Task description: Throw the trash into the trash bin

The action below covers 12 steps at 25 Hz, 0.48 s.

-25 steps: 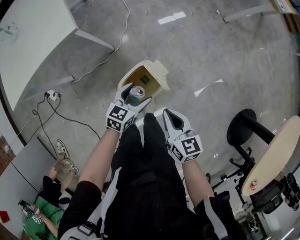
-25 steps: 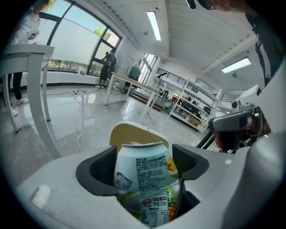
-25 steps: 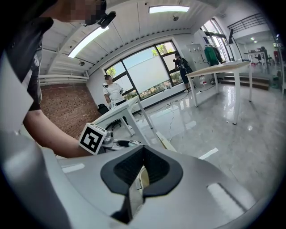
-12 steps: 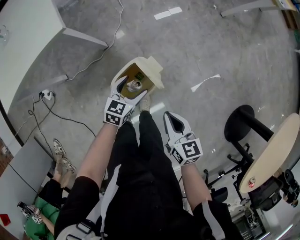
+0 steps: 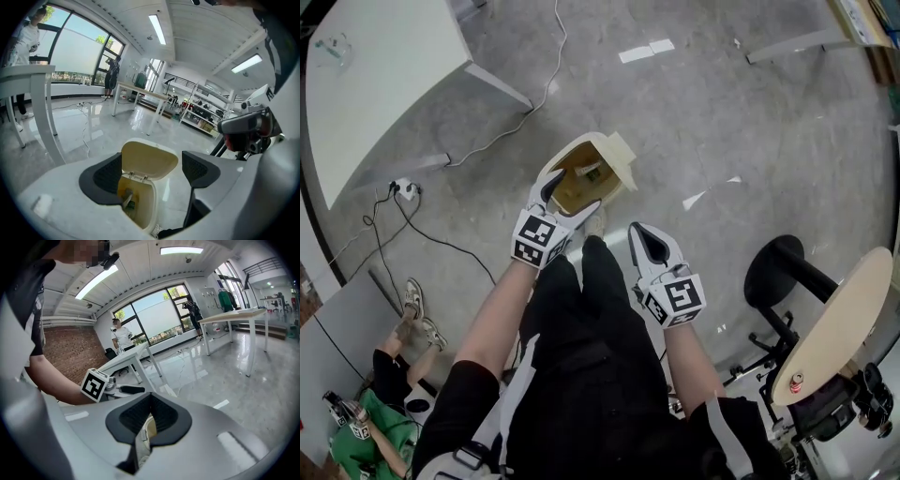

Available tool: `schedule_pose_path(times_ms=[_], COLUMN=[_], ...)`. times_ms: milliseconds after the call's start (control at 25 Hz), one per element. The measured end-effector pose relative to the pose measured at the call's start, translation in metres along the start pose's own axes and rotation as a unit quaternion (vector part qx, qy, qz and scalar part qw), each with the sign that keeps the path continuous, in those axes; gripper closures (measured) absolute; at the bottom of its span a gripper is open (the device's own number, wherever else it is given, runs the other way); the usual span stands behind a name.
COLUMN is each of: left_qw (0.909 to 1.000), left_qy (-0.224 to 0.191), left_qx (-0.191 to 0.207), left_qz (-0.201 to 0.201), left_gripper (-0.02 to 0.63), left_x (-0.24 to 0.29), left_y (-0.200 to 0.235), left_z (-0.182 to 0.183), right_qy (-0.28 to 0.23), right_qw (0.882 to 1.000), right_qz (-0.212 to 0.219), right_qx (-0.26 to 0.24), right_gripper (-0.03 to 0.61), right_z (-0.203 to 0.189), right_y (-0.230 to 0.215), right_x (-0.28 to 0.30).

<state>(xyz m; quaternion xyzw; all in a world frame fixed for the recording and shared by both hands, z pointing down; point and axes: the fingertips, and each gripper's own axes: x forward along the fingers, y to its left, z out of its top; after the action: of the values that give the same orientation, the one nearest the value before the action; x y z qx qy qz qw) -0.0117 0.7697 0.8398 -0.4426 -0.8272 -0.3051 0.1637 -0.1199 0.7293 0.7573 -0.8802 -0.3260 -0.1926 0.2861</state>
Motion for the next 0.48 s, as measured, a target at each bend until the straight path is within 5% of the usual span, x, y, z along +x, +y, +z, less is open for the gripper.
schedule_pose_path(times_ms=[240, 480], left_qw=[0.9987, 0.9881], left_qy=[-0.048, -0.144], left_qx=[0.009, 0.023], left_qz=[0.012, 0.048], left_gripper=[0.206, 0.216], left_x=[-0.056, -0.112], left_y=[-0.018, -0.013], left_z=[0.047, 0.125], right_qy=[-0.028, -0.083], right_qw=[0.998, 0.989], right_qz=[0.04, 0.067], right_qx=[-0.049, -0.107], right_gripper=[0.574, 0.574], right_z=[0.056, 0.121], right_y=[0.028, 0.056], right_x=[0.003, -0.002])
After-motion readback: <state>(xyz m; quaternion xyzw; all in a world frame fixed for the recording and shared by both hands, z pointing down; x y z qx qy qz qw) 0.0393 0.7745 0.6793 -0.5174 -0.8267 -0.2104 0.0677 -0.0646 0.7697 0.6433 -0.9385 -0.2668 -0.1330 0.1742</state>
